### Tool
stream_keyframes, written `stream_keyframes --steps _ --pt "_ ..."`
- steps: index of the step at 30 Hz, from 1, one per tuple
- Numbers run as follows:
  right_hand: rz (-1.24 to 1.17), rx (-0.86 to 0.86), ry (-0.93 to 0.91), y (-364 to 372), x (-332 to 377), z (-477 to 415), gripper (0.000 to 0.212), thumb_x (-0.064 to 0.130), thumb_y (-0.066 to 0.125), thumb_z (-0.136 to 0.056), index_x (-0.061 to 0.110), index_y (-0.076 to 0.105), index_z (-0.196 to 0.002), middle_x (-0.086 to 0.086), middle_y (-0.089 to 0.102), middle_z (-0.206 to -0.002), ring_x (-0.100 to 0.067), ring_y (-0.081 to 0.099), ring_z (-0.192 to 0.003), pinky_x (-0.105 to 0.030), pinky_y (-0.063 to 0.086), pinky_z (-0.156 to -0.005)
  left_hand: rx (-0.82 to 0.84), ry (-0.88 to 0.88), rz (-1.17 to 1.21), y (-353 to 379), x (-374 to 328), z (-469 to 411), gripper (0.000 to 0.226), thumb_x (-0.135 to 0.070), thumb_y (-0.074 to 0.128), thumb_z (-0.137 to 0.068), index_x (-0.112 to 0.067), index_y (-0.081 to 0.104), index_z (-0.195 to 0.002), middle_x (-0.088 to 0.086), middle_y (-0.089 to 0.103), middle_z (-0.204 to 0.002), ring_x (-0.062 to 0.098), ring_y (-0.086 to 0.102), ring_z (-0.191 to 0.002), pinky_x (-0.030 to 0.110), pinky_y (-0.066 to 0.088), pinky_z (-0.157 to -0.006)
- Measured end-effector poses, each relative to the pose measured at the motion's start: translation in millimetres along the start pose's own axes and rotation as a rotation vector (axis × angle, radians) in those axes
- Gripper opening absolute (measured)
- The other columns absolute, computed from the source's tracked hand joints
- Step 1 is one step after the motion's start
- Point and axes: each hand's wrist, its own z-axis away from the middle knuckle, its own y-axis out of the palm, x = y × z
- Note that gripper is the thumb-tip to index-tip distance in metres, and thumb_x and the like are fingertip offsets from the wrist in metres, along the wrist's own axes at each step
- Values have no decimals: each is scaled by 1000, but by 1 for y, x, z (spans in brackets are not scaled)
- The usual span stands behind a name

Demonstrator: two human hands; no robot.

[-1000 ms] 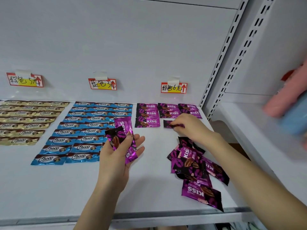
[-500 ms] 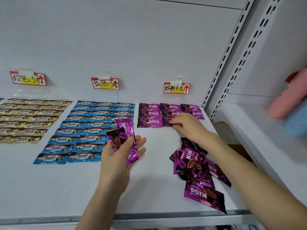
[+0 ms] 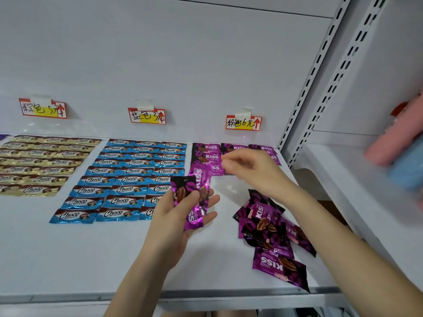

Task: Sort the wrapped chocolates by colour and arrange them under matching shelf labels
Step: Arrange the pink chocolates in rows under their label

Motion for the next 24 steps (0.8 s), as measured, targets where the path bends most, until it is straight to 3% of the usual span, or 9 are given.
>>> stream_keyframes --steps 3,8,12,17,24 --pt "-78 77 -16 8 21 14 19 28 68 -80 33 60 -96 11 65 -85 0 62 -75 -12 45 -62 60 20 -41 4 2 5 23 -10 54 -87 -17 58 -109 6 73 -97 25 71 -87 29 58 -60" --pt "-264 -30 57 3 29 28 14 13 66 -83 20 58 -91 8 66 -64 -3 61 -55 -17 48 -51 22 94 -70 4 -1 11 21 -9 56 -86 -13 61 -105 6 74 -93 24 71 -85 29 58 -61" --pt "-436 -30 161 -3 24 38 9 10 63 -84 11 59 -92 5 66 -63 -6 61 -55 -17 50 -53 17 137 -119 6 -3 14 16 -4 59 -84 -11 63 -98 5 75 -85 23 72 -76 25 56 -56" --pt "-471 -60 192 -7 20 48 10 10 62 -84 9 58 -93 2 67 -66 -9 63 -58 -19 51 -55 19 164 -151 14 1 14 13 1 59 -85 -10 64 -90 1 74 -76 18 71 -66 22 54 -52" --pt "-644 -128 303 -18 3 54 16 7 62 -83 6 56 -98 -2 67 -63 -13 65 -57 -18 51 -52 47 156 -247 28 11 0 18 -1 59 -87 -18 65 -85 -1 74 -77 18 72 -71 27 58 -58"
